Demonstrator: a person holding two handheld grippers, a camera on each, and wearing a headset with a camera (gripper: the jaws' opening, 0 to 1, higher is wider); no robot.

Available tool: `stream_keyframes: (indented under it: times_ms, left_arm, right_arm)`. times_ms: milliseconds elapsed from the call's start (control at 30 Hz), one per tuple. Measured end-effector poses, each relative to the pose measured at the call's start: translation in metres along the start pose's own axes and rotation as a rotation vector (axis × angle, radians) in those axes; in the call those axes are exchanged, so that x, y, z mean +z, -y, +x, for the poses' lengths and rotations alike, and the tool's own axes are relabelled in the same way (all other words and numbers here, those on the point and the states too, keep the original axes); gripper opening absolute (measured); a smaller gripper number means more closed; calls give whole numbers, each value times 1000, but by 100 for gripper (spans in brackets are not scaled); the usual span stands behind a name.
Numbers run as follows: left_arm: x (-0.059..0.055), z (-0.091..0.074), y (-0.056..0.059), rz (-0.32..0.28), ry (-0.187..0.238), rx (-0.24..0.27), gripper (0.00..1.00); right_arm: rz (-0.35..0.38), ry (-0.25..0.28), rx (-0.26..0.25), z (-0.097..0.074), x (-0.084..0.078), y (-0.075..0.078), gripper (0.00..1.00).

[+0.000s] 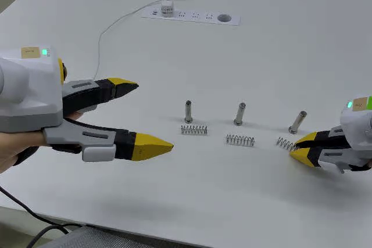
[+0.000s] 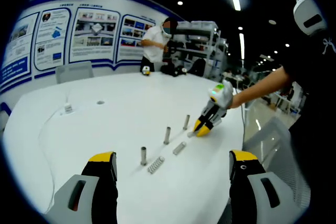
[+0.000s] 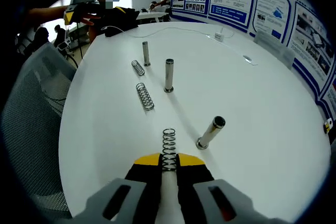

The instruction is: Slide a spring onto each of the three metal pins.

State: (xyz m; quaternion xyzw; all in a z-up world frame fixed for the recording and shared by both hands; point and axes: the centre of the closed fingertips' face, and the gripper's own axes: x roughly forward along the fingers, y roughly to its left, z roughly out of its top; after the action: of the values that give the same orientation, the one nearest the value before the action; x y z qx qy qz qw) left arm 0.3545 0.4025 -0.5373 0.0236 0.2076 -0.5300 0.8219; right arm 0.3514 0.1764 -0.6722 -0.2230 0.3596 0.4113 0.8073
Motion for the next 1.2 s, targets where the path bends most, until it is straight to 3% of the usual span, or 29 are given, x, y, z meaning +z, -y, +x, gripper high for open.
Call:
stream_keyframes:
  times_ms: [133, 300, 467, 633, 900, 1200]
  left_arm:
    - [0, -2, 3, 9, -4, -4, 90]
    - [-11, -6, 8, 22, -38, -13, 90]
    - [-10, -7, 11, 14, -26, -17, 91]
    - [-3, -3, 15, 35, -14, -28, 90]
    - [11, 10, 21, 73, 16, -51, 86]
    - [19, 29, 37, 113, 20, -119, 82]
  right_arm:
    - [-36, -27, -25, -2, -1, -1, 11]
    - [-55, -18, -22, -9, 2, -6, 11]
    - [-61, -14, -17, -18, 6, -7, 10]
    - [-59, 33, -5, -30, 28, -12, 10]
    - [-139, 75, 31, -44, 67, -26, 10]
    - [-199, 102, 58, -54, 94, -43, 10]
